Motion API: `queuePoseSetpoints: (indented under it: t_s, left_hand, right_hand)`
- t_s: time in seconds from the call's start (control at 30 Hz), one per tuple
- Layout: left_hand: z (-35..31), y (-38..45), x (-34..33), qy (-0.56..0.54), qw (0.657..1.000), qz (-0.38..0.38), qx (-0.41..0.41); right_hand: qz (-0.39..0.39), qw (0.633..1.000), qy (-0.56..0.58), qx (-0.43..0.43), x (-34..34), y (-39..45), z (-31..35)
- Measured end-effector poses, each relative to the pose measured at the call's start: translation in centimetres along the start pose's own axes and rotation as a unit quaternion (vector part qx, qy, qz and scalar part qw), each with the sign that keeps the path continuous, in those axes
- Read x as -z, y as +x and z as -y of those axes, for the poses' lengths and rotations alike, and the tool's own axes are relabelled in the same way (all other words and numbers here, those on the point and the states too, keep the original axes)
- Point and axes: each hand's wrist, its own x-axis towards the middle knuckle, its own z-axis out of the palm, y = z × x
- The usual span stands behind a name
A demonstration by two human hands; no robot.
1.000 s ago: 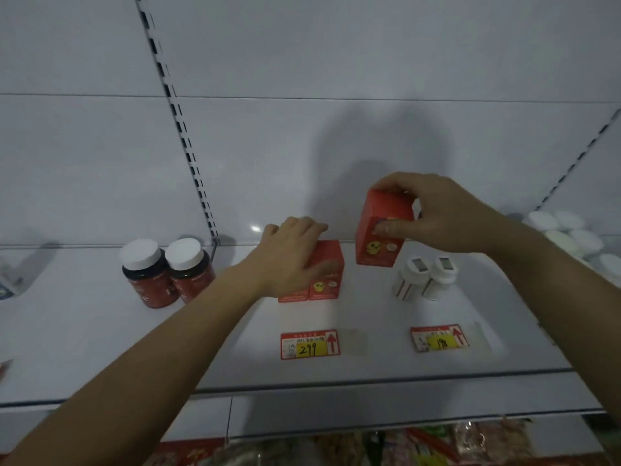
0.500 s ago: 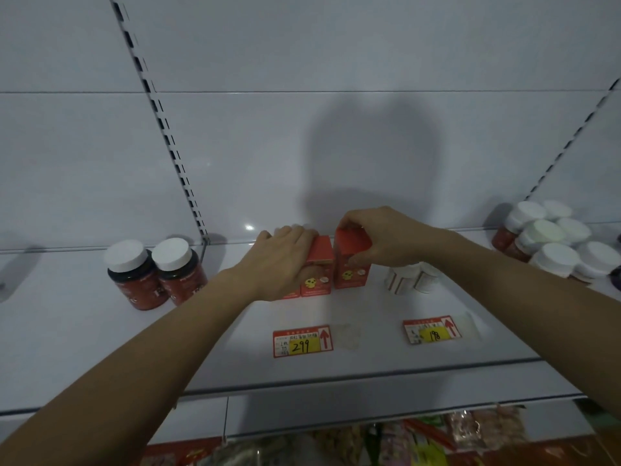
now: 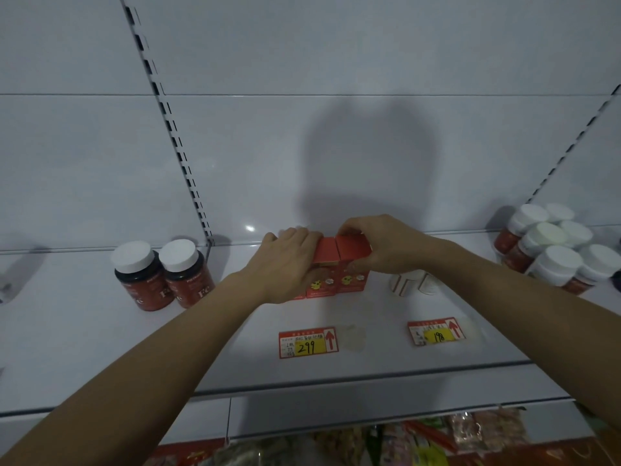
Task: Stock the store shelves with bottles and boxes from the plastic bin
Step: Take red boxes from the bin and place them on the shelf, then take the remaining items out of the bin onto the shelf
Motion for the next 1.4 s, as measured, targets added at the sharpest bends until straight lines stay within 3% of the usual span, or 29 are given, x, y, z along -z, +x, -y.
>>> queuePoseSetpoints:
  t_s: [0.23,0.3,0.4,0.5,0.67,0.77,0.9,1.03,1.27,1.4]
  left_hand:
    - [-0.3,-0.2,0.4,-0.017,1.000,0.001,0.006]
    - [-0.5,-0.5,1.4,-0.049,0.998,-0.023,0.021]
    - [-0.7,-1.8,4.3,-0.058,0.994,-0.073,0.057]
    - [0.7,-5.5,6.8,-0.091,0.979,-0.129,0.125]
    - [4.4,-15.2,9.7,-0.113,0.925,-0.245,0.267]
    - [5.8,-21.1,11.1,-0.080,0.894,-0.269,0.348]
    - [8.4,-29.5,12.9,-0.035,0.858,-0.248,0.449]
    - [12.5,-38.2,15.3,0.045,0.835,-0.175,0.520]
    - [25.5,-51.1,20.2,0.122,0.814,-0.087,0.561]
    - [33.0,-54.4,22.1,0.111,0.828,-0.013,0.549]
  right_hand:
    - [0.020,0.999,0.020,-0.039,0.3,-0.6,-0.2]
    - [-0.028,0.997,0.049,-0.048,0.8,-1.7,0.3]
    - [-0.165,0.980,0.101,-0.042,0.8,-3.1,1.5]
    - [-0.218,0.968,0.124,0.000,0.1,-3.2,4.7]
    - [-0.154,0.961,0.194,0.121,-1.9,0.1,13.0]
    - [-0.108,0.953,0.212,0.188,-3.1,2.8,18.8]
    - [-0.042,0.943,0.190,0.271,-4.5,6.3,26.6]
    - [0.002,0.932,0.121,0.343,-5.3,10.0,34.8]
    - [-0.009,0.917,0.044,0.397,-6.2,18.5,51.0]
    - [-0.009,0.914,0.018,0.405,-7.1,24.5,60.0]
